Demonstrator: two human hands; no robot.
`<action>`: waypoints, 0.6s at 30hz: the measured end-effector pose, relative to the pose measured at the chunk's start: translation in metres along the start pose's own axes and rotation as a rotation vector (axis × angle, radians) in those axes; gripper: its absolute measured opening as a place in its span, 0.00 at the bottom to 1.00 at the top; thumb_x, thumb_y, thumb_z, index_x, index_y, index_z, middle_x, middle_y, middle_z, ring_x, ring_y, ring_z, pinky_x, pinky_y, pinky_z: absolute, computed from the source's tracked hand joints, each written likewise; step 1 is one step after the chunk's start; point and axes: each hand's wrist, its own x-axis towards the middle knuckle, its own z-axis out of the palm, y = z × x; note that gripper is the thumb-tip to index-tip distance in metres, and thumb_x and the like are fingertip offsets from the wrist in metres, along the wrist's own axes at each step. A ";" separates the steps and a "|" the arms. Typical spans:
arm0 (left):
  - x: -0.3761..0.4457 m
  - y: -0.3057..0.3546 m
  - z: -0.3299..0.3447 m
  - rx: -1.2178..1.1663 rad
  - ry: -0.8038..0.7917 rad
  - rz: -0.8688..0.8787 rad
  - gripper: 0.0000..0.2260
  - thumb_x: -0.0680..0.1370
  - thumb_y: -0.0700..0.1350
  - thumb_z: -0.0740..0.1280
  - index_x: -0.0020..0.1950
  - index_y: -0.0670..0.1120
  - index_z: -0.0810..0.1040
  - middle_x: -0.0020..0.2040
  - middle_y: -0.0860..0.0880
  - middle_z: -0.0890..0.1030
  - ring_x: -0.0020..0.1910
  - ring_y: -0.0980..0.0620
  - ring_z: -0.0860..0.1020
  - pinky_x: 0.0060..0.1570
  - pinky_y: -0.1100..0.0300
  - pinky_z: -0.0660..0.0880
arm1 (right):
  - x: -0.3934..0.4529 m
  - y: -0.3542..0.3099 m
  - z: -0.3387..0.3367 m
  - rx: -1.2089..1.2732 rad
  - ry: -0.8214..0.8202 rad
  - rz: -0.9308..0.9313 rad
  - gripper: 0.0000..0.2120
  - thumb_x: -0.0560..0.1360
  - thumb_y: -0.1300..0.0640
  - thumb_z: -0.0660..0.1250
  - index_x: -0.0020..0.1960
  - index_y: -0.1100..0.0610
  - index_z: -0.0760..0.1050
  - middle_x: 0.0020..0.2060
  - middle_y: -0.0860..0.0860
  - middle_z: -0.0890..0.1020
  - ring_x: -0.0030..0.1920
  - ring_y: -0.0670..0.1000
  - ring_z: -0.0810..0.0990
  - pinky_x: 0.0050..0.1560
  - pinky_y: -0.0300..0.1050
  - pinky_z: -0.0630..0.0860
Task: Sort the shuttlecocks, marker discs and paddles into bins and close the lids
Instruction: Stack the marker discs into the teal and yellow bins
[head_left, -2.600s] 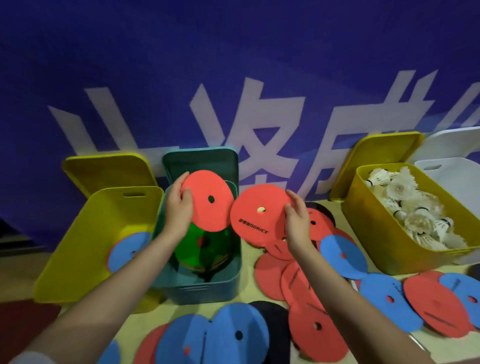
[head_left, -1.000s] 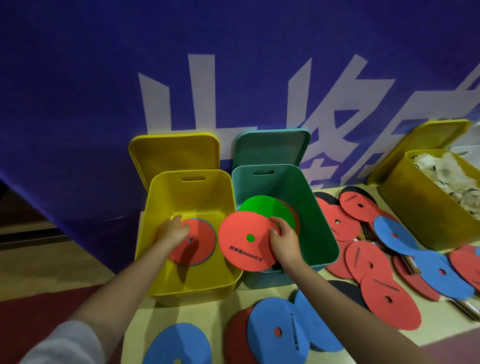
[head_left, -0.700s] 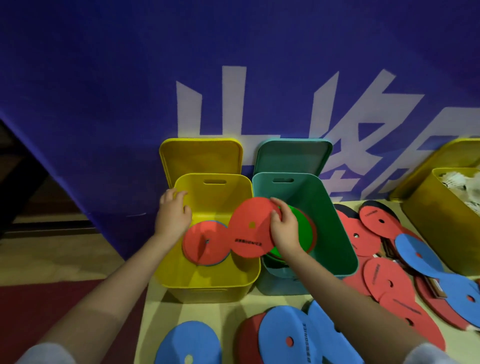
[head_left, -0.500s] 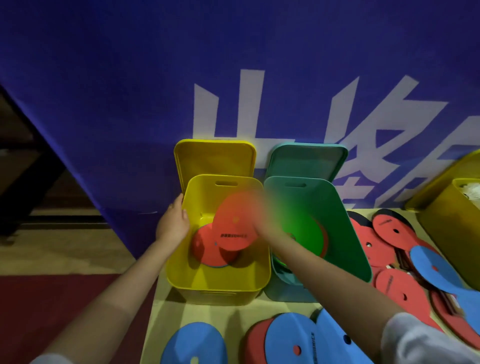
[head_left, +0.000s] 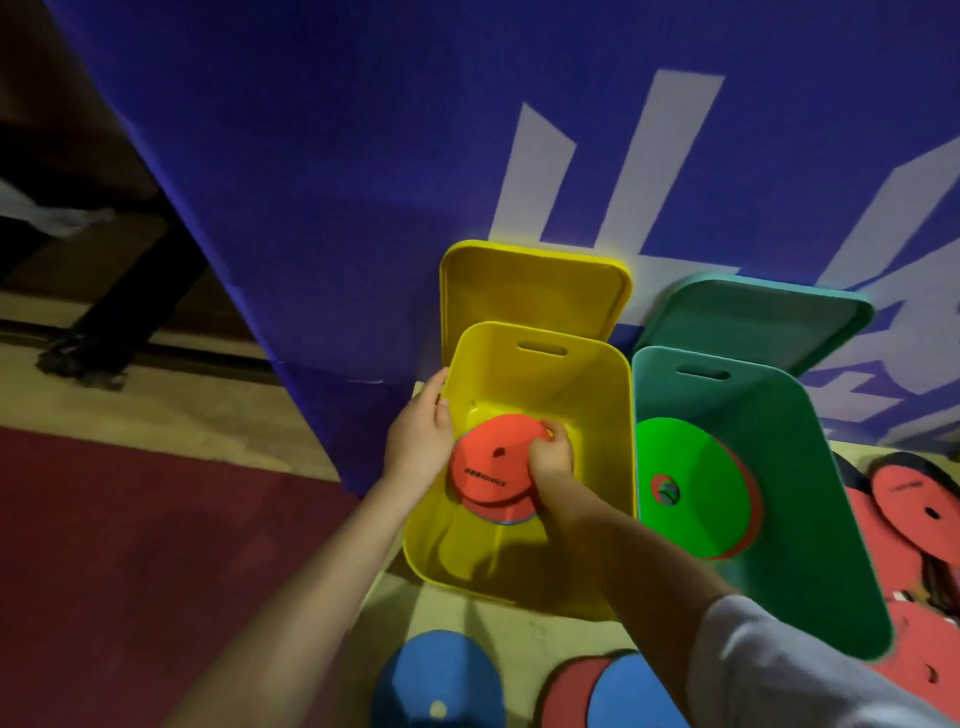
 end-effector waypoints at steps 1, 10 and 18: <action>0.000 -0.001 0.001 0.001 0.009 0.003 0.19 0.82 0.42 0.57 0.73 0.50 0.66 0.63 0.46 0.78 0.56 0.44 0.78 0.50 0.52 0.74 | 0.002 0.006 0.005 -0.088 -0.044 0.028 0.20 0.76 0.65 0.59 0.68 0.61 0.67 0.61 0.63 0.76 0.61 0.62 0.75 0.59 0.50 0.70; 0.005 -0.001 0.002 0.055 -0.003 0.025 0.18 0.81 0.41 0.58 0.71 0.48 0.67 0.59 0.43 0.79 0.53 0.42 0.78 0.45 0.53 0.72 | -0.002 0.015 0.000 -0.697 -0.058 -0.040 0.31 0.73 0.51 0.67 0.71 0.58 0.60 0.66 0.59 0.66 0.69 0.60 0.64 0.66 0.53 0.66; -0.010 0.039 -0.001 0.340 0.116 0.280 0.18 0.75 0.39 0.65 0.65 0.43 0.75 0.58 0.42 0.77 0.56 0.40 0.74 0.55 0.47 0.72 | -0.063 -0.046 -0.078 -0.040 -0.273 -0.504 0.09 0.78 0.61 0.64 0.57 0.56 0.76 0.40 0.55 0.80 0.40 0.48 0.79 0.45 0.46 0.76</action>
